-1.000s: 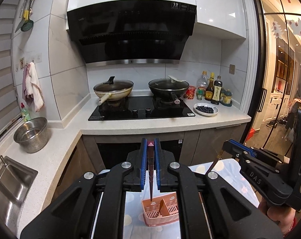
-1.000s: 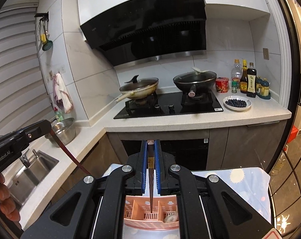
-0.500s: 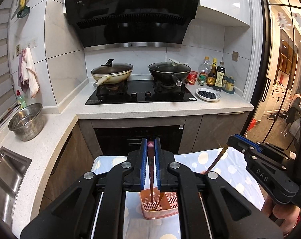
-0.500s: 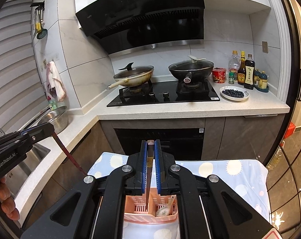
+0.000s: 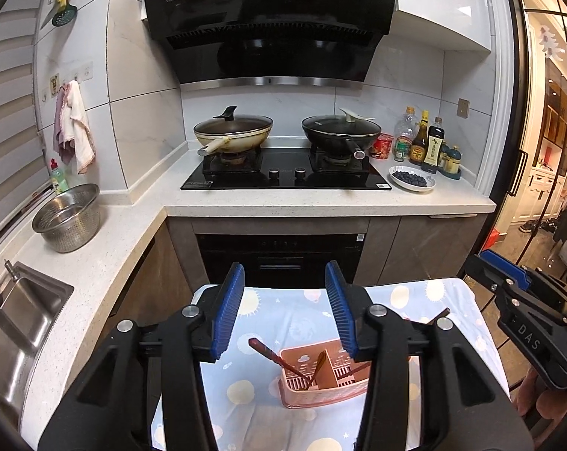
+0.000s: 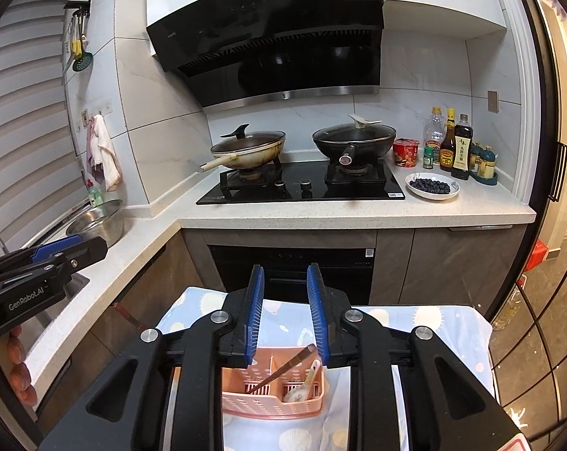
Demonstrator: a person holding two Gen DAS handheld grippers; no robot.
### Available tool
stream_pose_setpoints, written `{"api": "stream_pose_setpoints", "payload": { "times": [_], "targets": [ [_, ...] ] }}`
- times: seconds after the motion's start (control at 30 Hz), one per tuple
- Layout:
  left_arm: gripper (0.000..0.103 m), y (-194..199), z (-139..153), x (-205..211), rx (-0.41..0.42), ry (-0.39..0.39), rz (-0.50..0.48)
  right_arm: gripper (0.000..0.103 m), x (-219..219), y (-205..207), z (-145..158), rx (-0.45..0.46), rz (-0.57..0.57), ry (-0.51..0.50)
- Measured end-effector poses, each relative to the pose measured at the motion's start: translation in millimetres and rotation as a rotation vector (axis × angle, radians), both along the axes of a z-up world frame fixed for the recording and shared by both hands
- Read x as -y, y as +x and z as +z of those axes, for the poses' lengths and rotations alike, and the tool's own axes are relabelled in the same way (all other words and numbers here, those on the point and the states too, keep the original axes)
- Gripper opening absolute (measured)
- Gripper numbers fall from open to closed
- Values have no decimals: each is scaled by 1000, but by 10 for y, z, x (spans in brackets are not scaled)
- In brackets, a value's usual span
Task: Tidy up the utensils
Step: 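Move both tools back toward the remaining chopsticks on the cloth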
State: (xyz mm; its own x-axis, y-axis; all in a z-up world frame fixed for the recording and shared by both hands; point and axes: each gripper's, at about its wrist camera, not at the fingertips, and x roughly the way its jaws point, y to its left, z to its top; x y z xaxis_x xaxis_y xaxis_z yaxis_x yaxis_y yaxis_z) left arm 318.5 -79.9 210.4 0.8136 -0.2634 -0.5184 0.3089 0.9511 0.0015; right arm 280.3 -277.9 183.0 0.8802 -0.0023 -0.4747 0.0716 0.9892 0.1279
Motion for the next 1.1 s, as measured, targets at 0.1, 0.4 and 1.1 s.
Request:
{"api": "stream_pose_setpoints", "payload": {
  "times": [0.1,0.4,1.1],
  "targets": [
    [43,-21,4,-28,0,-1,3,24,-14,-55,1,-1,2,-4],
    [43,-232,-102,-206,-15,-2,26,24,-87,-344,-86,-16,12,-10],
    [46,-1471,-1566,-726,-217,85,55,24,-383,-1864,-1383,-233,19,-43]
  ]
}}
